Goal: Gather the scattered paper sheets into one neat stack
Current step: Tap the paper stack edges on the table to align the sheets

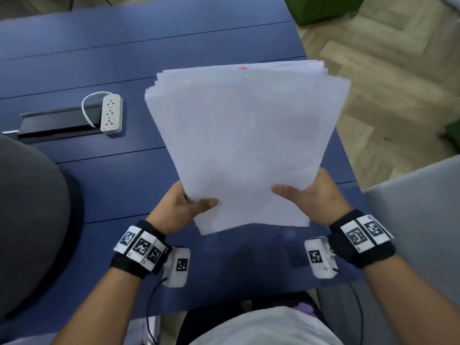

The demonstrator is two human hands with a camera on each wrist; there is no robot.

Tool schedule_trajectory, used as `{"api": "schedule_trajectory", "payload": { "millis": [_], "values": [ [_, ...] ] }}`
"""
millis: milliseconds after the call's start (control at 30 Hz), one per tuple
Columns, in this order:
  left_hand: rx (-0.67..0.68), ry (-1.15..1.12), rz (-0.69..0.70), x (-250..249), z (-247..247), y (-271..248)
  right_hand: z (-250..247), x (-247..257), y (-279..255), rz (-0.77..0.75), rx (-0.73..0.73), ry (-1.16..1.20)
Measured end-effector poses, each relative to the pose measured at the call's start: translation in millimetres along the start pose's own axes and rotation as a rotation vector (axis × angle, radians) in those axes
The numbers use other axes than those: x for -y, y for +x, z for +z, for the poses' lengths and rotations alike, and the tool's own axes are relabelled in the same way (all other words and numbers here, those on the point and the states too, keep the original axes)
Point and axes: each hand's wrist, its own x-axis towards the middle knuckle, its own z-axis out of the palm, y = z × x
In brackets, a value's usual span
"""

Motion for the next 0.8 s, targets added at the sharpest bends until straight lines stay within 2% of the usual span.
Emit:
{"api": "schedule_trajectory", "payload": {
  "millis": [100,167,267,400,567,700,800],
  "values": [
    [0.044,-0.080,-0.047,1.1,-2.3,6.7,-6.2,3.6,11.9,0.051,0.084,0.042],
    [0.077,-0.170,-0.106,12.7,-3.5,14.2,-5.3,-2.2,24.1,0.147,0.138,0.135],
    [0.109,-0.304,-0.229,34.7,0.5,24.3,2.9,-26.7,43.6,0.322,0.177,0.185],
    [0.122,-0.332,-0.328,49.2,8.1,30.8,14.5,-62.8,59.0,0.488,0.194,0.167],
    [0.062,-0.456,-0.365,45.0,8.7,24.5,14.4,-51.6,54.9,0.394,0.192,0.242],
    [0.153,-0.638,-0.419,34.4,-4.9,15.7,2.6,-27.5,41.5,0.193,0.109,0.294],
    [0.148,-0.531,-0.457,37.5,-7.3,22.2,-1.5,-20.8,43.0,0.095,0.020,0.165]
  ]
}}
